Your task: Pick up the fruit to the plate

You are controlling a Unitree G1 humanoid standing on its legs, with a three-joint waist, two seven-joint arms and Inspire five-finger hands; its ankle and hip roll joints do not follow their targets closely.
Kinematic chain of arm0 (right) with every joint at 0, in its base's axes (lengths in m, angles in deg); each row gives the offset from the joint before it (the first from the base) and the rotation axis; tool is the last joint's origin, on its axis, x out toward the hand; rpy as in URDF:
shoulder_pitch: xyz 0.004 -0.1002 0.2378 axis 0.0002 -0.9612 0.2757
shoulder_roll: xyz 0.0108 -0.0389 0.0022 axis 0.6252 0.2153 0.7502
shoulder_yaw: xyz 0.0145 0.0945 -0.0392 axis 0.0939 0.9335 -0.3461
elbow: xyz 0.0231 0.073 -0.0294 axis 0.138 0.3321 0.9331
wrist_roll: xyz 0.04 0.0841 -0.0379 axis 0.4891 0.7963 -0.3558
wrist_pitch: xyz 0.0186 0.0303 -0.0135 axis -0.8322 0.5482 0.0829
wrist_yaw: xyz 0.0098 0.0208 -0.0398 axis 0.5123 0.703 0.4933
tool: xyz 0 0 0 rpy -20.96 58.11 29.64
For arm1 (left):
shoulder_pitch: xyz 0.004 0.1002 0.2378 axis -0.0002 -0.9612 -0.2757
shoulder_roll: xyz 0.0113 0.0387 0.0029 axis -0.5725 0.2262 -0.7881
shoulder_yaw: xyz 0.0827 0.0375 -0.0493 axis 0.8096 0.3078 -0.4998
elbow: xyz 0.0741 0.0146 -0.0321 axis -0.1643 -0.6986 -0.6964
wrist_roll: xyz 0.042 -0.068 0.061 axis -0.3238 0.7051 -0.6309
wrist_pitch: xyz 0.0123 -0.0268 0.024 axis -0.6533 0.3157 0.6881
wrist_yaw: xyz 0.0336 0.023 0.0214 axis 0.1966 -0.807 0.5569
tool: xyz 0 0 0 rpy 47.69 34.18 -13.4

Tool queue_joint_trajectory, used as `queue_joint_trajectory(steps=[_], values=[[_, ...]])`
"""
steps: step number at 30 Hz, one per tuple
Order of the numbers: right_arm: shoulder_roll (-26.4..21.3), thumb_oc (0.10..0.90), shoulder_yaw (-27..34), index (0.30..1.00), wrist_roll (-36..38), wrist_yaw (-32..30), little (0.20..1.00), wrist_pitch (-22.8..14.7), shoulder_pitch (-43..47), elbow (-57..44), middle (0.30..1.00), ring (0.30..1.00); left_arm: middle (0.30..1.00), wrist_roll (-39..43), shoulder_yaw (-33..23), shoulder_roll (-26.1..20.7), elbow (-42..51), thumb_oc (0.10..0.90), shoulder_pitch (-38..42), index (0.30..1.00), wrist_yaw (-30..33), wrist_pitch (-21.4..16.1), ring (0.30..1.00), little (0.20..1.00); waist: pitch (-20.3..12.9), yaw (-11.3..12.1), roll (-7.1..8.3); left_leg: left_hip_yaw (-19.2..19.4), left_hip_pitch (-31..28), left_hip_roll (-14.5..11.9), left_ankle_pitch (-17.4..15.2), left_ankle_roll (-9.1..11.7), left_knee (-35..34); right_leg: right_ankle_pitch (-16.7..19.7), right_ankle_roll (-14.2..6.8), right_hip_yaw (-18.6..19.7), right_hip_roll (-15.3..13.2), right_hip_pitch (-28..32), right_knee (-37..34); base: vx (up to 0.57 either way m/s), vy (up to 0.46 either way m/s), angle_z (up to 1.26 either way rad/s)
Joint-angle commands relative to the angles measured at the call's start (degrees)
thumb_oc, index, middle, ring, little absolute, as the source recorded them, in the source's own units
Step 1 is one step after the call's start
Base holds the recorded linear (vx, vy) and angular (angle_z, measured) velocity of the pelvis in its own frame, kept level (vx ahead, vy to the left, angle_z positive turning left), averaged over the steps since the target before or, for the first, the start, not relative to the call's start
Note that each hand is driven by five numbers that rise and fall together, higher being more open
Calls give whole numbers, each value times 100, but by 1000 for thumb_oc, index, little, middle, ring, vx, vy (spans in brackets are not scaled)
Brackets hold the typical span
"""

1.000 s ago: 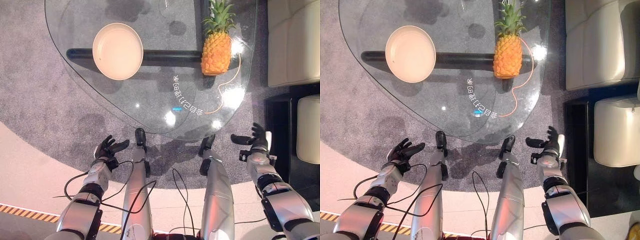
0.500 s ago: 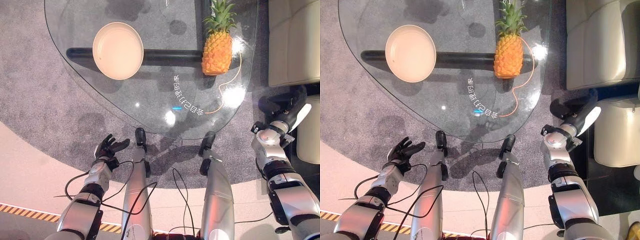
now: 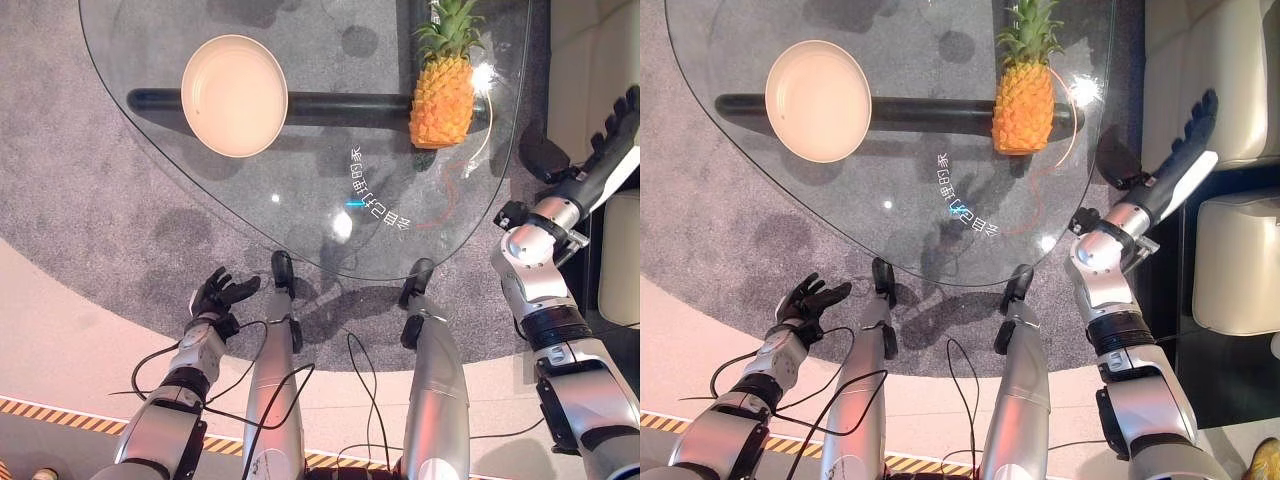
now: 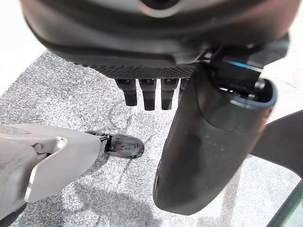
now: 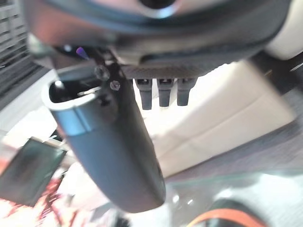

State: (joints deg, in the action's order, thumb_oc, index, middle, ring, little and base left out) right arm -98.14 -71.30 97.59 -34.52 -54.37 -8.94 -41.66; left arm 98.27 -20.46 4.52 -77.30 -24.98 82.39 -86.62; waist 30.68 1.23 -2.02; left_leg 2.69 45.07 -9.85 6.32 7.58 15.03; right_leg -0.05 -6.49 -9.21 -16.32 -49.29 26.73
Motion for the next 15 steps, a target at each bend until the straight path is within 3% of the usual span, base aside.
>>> queue_joint_trajectory(steps=[1, 15], values=[[-350, 800, 15, 900, -546, 74, 900, -215, 16, -869, 900, 900, 900, -27, -102, -42, -65, 800, -589, 900, 97, -185, 900, 900, -88, -93, -65, -131, 159, 41, -388, 31, 510, 195, -263, 31, -104, 108, -383, 0, 0, 0], [-62, 800, -497, 900, -745, 612, 900, 198, 4, -1733, 900, 900, 900, -194, -79, 139, 33, 800, -696, 900, 115, -196, 900, 900, -88, -48, -143, -45, 124, 52, -293, 15, 406, 175, -230, 5, -140, 94, -371, 0, 0, 0]])
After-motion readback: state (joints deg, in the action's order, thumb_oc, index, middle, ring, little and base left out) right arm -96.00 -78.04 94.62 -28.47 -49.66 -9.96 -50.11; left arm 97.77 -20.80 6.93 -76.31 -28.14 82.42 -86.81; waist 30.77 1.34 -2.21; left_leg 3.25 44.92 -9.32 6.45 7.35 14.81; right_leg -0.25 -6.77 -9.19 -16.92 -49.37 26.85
